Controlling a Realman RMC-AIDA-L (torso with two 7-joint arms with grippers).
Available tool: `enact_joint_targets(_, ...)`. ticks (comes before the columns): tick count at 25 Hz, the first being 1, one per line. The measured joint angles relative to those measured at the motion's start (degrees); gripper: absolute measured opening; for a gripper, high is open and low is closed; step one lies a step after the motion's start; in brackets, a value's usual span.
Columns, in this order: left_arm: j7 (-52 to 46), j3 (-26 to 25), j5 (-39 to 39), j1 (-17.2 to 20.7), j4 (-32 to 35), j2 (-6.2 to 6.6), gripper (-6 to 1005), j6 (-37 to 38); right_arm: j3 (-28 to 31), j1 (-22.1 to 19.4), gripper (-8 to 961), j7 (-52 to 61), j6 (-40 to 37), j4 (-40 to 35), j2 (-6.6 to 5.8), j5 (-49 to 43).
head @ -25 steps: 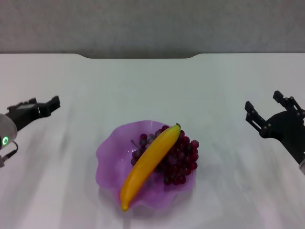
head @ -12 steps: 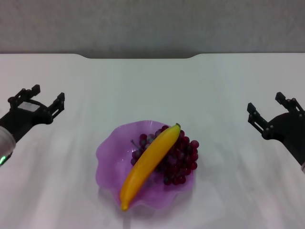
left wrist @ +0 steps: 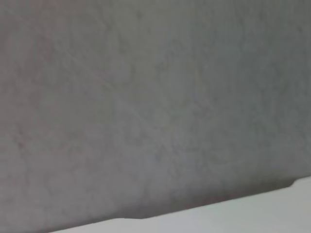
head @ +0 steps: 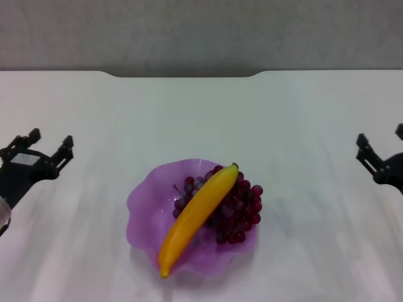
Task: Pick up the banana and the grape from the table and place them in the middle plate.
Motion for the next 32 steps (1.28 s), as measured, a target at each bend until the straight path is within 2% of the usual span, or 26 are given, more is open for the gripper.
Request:
enact_joint_targets(8,-0.28,-0.11,-7.75,1.81,-2.51,0.18,712,-6.57,1.53,-0.94,818,-0.16,-2.31,-0.49,-0.32,6.75)
enact_joint_targets(12,-0.34,-0.23,-9.48,1.56,-4.82,0.07,711,-7.07,2.43,-1.87,818,-0.03,-7.59,-0.90,-0.33,9.10)
enact_joint_targets(16,-0.26,-0.78,-10.04,1.40,-6.64,-0.17,711,-7.08,2.70,-2.36,818,0.05,-8.73,-0.84,-0.31,9.21)
enact_joint_targets(20,-0.18,-1.08,-10.00,0.93,-6.86,-0.25,711,-6.73,2.85,-1.94,819,0.09,-5.32,-1.18,-0.29,9.30)
enact_joint_targets(24,-0.27,-1.49,-10.05,0.94,-7.67,-0.33,711,-6.63,2.63,-0.21,818,0.10,1.84,-1.21,-0.34,9.20)
enact_joint_targets(32,-0.80,-2.38,-10.11,0.94,-8.84,-0.37,711,-6.45,1.81,0.65,819,-0.40,3.94,-1.02,-0.28,8.63)
